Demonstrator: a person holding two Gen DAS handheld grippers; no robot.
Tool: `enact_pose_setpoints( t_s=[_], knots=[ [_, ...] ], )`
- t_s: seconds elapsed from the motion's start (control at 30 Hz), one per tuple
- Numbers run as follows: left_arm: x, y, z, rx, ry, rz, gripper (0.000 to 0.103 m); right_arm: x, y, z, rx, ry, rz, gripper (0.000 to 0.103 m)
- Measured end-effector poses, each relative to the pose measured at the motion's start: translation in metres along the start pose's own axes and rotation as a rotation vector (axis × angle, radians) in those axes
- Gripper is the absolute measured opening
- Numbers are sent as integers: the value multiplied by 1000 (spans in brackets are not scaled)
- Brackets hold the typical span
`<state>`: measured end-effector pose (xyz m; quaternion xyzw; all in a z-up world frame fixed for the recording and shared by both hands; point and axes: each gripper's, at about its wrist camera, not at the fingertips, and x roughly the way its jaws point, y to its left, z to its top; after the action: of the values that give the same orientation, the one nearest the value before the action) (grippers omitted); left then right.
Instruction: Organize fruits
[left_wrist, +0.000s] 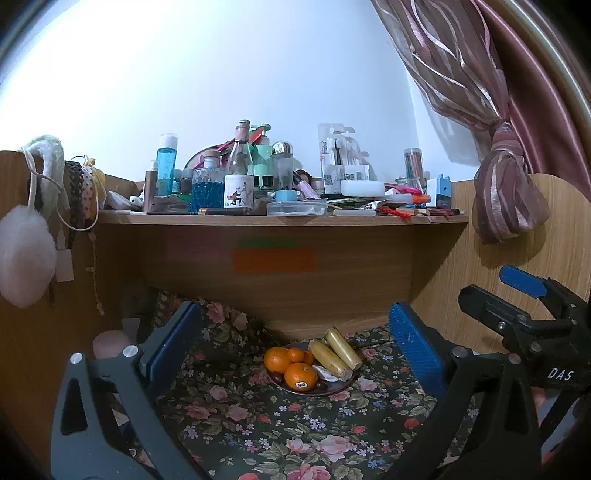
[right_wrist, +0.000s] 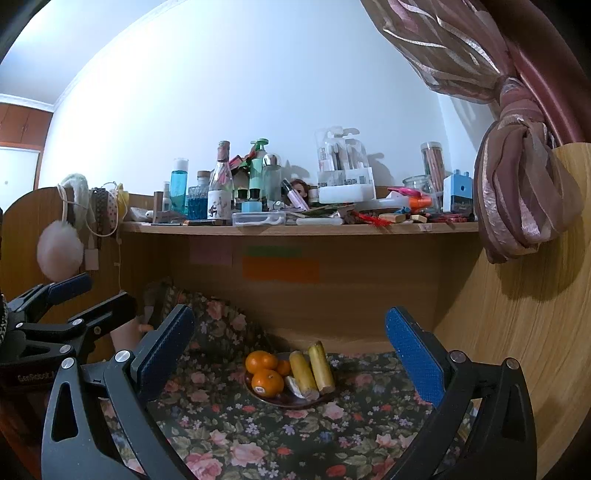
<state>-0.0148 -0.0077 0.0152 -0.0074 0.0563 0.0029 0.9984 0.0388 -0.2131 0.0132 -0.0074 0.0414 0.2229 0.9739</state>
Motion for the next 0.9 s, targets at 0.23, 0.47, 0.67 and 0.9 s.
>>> enact_pose_setpoints(
  t_s=[0.23,0.47,0.67,0.9],
  knots=[
    [1,1,-1,-1,2,-2,103,0,0,0,2,2,-2,103],
    [2,1,-1,-2,1,-5,103,1,-1,0,2,2,-1,103],
    [3,2,-2,-3,1,-13,103,1,-3,1,5,0,-3,103],
    [4,1,-1,2,0,-17,103,0,-2,1,7,-2,-11,103]
  ],
)
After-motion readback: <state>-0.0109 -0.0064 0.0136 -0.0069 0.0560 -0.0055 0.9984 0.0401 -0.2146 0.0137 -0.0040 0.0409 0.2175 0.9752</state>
